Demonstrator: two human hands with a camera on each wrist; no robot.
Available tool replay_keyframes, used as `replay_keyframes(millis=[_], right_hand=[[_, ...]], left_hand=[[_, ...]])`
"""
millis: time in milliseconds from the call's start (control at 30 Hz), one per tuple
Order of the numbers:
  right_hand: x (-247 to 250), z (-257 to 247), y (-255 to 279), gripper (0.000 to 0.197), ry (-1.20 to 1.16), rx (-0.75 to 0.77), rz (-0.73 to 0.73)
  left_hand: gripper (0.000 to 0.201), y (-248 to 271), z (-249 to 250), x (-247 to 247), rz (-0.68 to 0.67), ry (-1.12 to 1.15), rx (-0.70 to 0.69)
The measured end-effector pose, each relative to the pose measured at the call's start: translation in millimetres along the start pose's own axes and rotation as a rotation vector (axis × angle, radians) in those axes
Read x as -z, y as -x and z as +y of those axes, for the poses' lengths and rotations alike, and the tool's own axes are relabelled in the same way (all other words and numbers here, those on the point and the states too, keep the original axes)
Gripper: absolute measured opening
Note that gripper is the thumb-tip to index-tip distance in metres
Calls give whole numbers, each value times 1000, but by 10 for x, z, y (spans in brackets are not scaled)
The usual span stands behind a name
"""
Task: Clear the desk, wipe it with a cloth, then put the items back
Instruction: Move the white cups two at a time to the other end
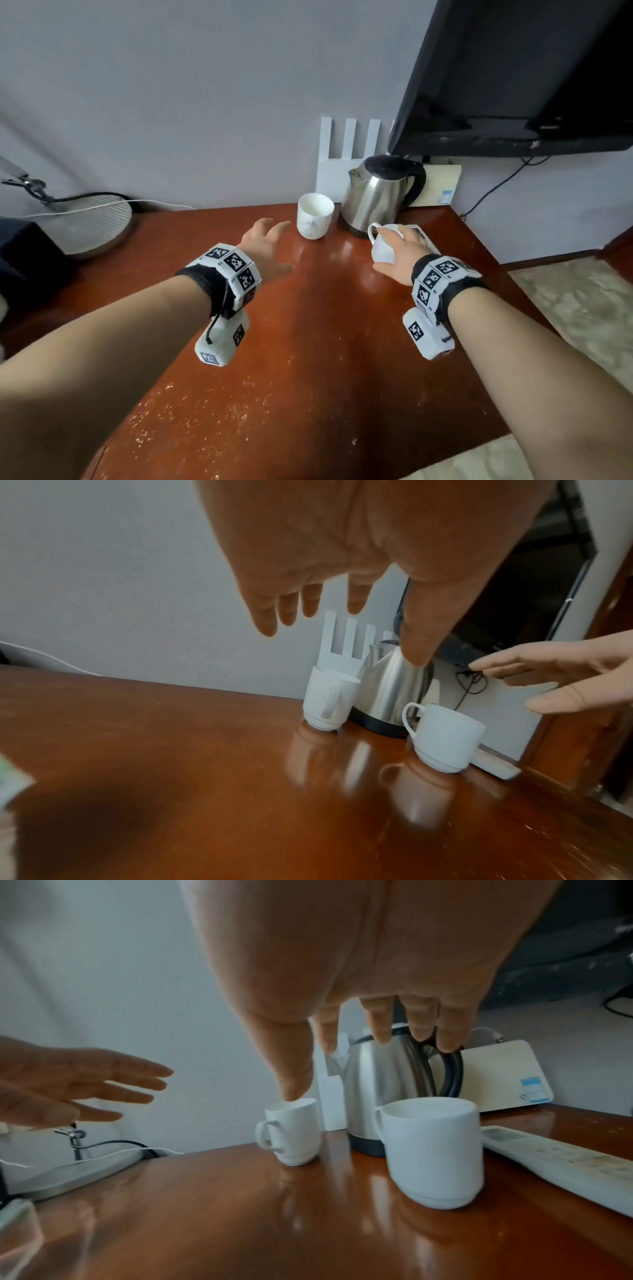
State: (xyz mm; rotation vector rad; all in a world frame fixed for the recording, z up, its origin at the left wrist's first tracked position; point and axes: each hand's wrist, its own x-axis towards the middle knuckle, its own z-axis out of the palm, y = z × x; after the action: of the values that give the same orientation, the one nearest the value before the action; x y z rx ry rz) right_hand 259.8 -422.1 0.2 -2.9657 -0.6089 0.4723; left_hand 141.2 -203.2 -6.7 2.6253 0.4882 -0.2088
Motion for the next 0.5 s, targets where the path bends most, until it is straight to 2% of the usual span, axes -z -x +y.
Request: replay_keyframes(millis=[167,333,500], right_hand=[[-6,376,-661,68,4,9,-45],[-190,531,-1151,74,-13,45,-106],[-408,578,-1259,68,47,94,4]], left_hand=[[78,-591,299,-151,16,-46,127],[81,-1119,566,-311,-32,-193,158],[81,-1592,804,-335,-69,-253,221]])
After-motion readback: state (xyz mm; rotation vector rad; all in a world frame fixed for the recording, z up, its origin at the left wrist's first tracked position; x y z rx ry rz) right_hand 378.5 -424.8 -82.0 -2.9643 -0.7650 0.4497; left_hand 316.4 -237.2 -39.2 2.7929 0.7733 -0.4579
